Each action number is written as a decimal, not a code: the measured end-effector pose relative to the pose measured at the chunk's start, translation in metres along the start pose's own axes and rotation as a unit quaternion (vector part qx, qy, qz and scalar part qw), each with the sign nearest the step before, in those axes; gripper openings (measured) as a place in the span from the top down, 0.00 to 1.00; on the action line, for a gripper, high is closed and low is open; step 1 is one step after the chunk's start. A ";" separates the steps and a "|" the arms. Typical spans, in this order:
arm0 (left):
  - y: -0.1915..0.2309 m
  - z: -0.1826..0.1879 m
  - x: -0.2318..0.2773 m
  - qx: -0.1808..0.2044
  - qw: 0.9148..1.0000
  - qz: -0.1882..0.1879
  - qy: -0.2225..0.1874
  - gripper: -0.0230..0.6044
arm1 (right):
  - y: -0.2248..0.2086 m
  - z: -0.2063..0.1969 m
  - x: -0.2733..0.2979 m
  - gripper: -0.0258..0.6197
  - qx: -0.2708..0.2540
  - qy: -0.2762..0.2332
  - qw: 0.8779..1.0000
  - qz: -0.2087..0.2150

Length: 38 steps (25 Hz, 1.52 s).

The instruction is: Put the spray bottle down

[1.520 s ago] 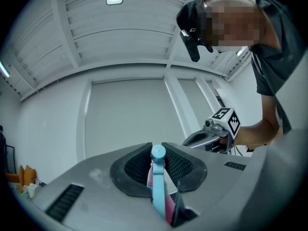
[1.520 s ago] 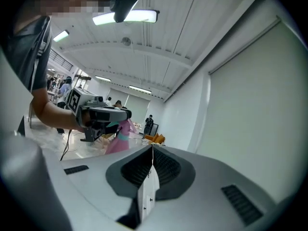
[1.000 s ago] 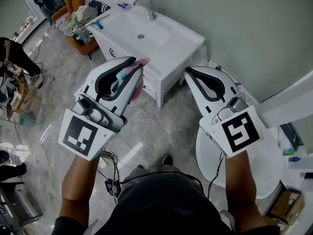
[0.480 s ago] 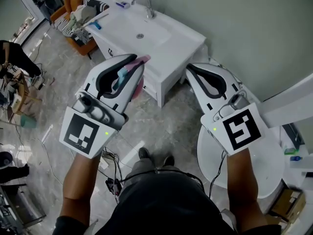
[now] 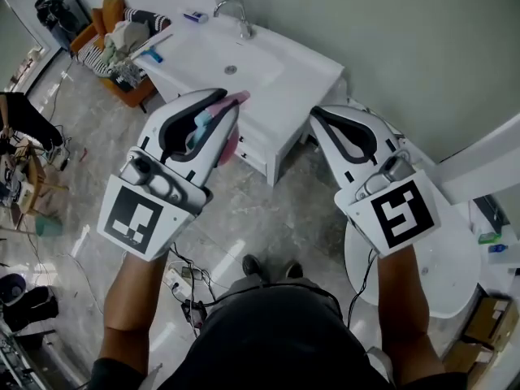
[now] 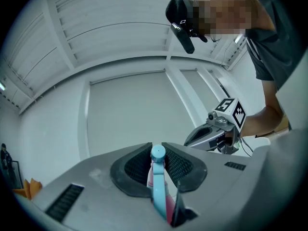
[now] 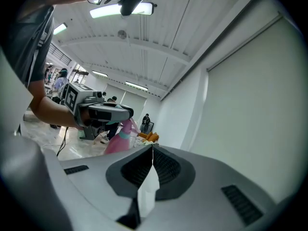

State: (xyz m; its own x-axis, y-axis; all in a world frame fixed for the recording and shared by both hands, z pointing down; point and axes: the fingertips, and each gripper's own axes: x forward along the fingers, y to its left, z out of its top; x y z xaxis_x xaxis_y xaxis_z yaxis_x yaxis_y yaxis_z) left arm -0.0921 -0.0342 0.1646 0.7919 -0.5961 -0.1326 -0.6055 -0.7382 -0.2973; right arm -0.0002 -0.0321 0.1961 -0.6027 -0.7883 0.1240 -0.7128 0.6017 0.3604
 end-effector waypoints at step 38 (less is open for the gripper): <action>0.116 -0.067 0.138 -0.020 0.999 0.037 0.021 0.87 | -0.138 -0.054 0.135 0.95 0.013 0.004 0.999 0.043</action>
State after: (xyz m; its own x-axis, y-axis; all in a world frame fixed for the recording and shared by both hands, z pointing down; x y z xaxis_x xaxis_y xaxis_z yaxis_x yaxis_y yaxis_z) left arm -0.0579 -0.2234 0.1755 0.7418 -0.6612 -0.1117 -0.6650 -0.7038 -0.2500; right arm 0.0362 -0.2281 0.2127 -0.6598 -0.7339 0.1614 -0.6674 0.6711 0.3230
